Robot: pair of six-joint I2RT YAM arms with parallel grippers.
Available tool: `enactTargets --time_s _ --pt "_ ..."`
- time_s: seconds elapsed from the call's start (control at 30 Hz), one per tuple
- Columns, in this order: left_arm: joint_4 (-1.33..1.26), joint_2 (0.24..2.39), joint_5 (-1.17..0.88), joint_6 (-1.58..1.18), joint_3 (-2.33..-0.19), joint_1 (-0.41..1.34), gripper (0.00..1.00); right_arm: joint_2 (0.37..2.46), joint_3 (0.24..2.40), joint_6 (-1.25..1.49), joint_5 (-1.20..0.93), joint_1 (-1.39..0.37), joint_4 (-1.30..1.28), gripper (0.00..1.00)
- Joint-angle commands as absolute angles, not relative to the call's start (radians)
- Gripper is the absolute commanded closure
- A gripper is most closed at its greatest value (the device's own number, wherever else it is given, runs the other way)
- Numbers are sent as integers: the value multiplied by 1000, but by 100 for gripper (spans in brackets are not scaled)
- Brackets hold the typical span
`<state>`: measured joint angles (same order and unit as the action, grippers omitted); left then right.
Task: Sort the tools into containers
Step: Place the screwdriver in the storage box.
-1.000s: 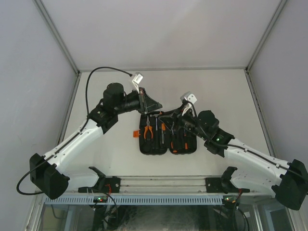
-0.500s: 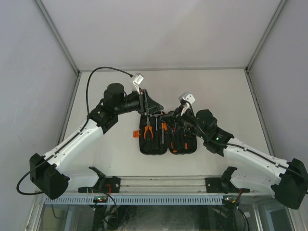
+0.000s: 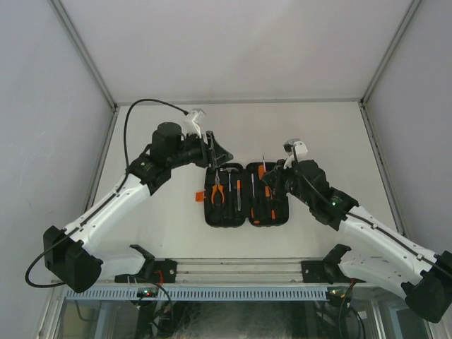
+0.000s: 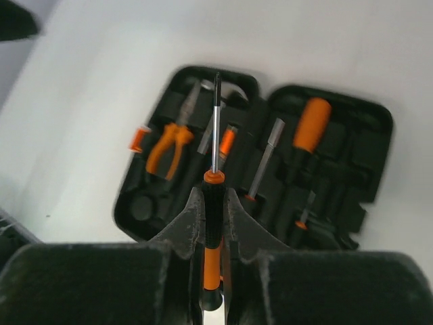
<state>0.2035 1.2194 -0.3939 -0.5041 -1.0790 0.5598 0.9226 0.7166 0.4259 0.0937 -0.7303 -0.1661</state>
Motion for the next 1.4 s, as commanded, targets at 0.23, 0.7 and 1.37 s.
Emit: enactTargets --time_s 0.23,0.7,1.37 --pt "311 1209 -194 -433 -1127 539 34 1049 754 572 89 -584 -461 100" --pt "311 1215 -196 -437 -1103 528 34 1198 741 602 257 -629 -437 100" --pt "311 1236 -228 -443 -1106 523 35 1342 740 584 341 -685 -439 100"
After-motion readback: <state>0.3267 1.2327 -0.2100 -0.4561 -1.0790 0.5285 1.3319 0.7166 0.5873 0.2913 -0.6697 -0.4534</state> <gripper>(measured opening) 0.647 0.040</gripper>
